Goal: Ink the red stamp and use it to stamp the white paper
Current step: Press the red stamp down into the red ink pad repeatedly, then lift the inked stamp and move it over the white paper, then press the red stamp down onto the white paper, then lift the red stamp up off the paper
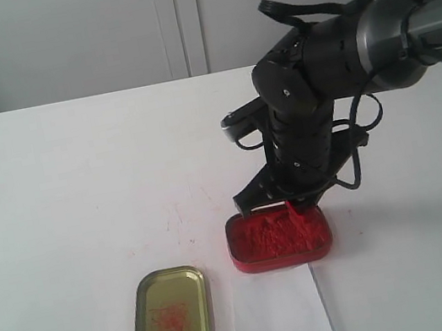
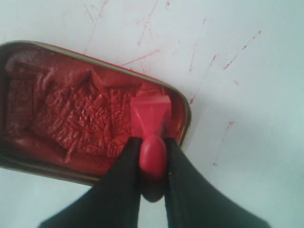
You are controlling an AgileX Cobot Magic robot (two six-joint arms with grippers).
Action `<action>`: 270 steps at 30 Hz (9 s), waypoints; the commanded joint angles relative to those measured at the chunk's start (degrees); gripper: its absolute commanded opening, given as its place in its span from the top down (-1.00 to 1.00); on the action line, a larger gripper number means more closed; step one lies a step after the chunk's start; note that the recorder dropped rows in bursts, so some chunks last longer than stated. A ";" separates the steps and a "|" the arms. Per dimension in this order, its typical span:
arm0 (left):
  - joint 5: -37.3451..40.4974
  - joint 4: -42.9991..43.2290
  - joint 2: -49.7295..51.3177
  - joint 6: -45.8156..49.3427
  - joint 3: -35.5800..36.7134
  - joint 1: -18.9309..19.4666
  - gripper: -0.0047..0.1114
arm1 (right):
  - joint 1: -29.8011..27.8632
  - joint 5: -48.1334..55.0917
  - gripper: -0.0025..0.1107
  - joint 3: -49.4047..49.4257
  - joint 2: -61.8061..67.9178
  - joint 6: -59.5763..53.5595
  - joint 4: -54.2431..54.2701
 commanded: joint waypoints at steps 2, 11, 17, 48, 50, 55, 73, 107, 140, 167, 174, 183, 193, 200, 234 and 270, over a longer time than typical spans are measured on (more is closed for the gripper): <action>-0.11 -0.07 -0.20 0.16 0.19 0.20 0.92 | -0.60 1.01 0.96 0.15 -2.03 0.33 -0.14; -0.11 -0.07 -0.20 0.16 0.19 0.20 0.92 | 1.84 3.20 0.96 0.15 -3.33 0.33 -0.14; -0.11 -0.07 -0.20 0.16 0.19 0.20 0.92 | 5.40 2.87 0.96 1.13 -4.24 0.33 -0.14; -0.11 -0.07 -0.20 0.16 0.19 0.20 0.92 | 20.73 -5.24 0.96 14.10 -11.60 0.23 0.49; -0.11 -0.07 -0.20 0.16 0.19 0.20 0.92 | 20.73 -5.24 0.96 14.10 -11.60 0.23 0.49; -0.11 -0.07 -0.20 0.16 0.19 0.20 0.92 | 20.72 -5.35 0.96 14.10 -11.60 0.34 0.27; -0.11 -0.07 -0.20 0.16 0.19 0.20 0.92 | 20.49 -7.36 0.96 14.10 -7.29 1.35 -0.36; -0.11 -0.07 -0.20 0.16 0.19 0.20 0.92 | 16.47 -12.61 0.96 14.10 -4.23 -3.88 7.22; -0.11 -0.07 -0.20 0.16 0.19 0.20 0.92 | 16.58 -12.93 0.96 14.10 8.34 -2.77 12.12; -0.11 -0.07 -0.20 0.16 0.19 0.20 0.92 | 16.58 -13.39 0.96 13.96 3.92 -2.76 9.56; -0.11 -0.07 -0.20 0.16 0.19 0.20 0.92 | 16.58 -13.39 0.96 13.96 1.54 -2.76 8.91; -0.11 -0.07 -0.20 0.16 0.19 0.20 0.92 | 16.58 -13.39 0.96 13.96 -0.32 -2.76 7.43; -0.11 -0.07 -0.20 0.16 0.19 0.20 0.92 | 16.48 -13.97 0.96 13.96 -3.28 -0.18 4.03; -0.11 -0.07 -0.20 0.16 0.19 0.20 0.92 | 16.48 -14.26 0.96 13.96 -5.38 3.88 -0.21; -0.11 -0.07 -0.20 0.16 0.19 0.20 0.92 | 16.48 -19.40 0.96 13.96 -9.38 4.85 2.07; -0.11 -0.07 -0.20 0.16 0.19 0.20 0.92 | -6.89 -16.64 0.96 -2.74 2.39 -47.83 66.80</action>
